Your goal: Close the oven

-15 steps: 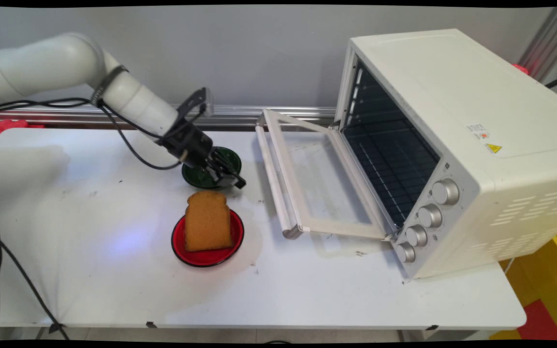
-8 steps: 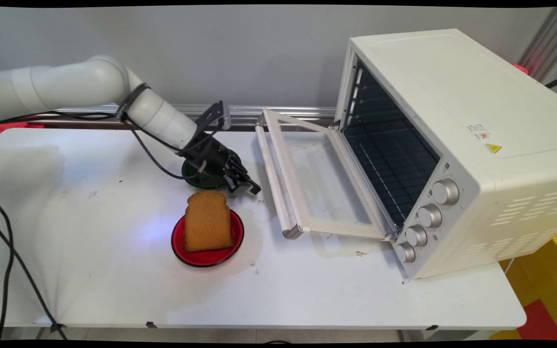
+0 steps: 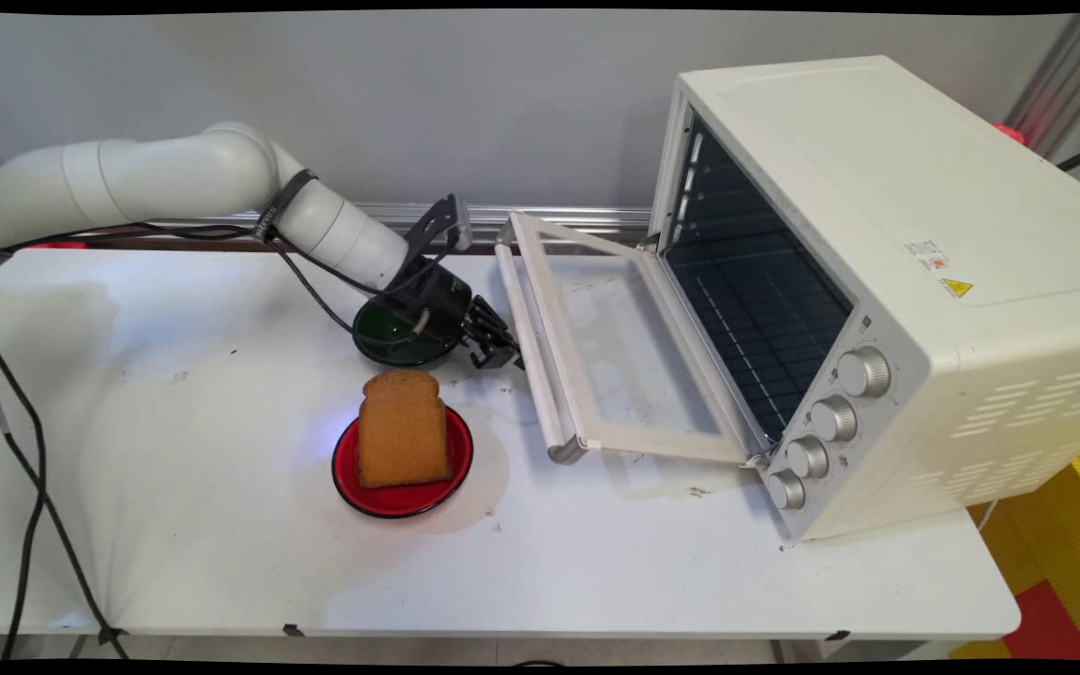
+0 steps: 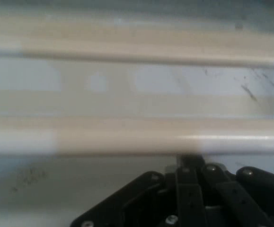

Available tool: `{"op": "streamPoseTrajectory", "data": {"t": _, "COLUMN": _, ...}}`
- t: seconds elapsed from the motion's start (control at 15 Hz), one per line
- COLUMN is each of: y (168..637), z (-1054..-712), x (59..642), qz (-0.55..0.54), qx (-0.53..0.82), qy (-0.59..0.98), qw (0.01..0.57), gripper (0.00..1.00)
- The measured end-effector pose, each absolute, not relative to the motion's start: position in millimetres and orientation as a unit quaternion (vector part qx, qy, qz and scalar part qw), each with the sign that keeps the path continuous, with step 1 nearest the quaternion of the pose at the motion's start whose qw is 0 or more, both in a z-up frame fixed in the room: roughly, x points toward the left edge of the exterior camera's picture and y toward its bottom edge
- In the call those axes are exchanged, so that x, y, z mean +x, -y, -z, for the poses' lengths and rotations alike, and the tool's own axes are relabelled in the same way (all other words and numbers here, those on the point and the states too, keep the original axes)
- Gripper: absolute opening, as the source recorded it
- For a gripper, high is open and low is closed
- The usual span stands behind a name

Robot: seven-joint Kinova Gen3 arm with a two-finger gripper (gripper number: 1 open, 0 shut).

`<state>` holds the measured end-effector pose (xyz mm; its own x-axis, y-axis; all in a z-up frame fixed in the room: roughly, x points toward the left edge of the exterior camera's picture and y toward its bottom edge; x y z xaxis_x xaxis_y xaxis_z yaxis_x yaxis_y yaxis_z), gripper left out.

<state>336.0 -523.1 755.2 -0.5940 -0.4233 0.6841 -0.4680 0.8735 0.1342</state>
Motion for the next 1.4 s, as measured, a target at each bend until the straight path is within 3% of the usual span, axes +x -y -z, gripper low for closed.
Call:
{"op": "streamPoseTrajectory", "data": {"t": 0.67, "y": 536.0, "z": -785.0, "x": 332.0, "qz": -0.037, "qx": 0.235, "qy": 0.875, "qw": 0.421, "gripper": 0.0}}
{"op": "streamPoseTrajectory", "data": {"t": 1.4, "y": 571.1, "z": -853.9, "x": 304.8, "qz": -0.052, "qx": 0.221, "qy": 0.845, "qw": 0.485, "gripper": 0.0}}
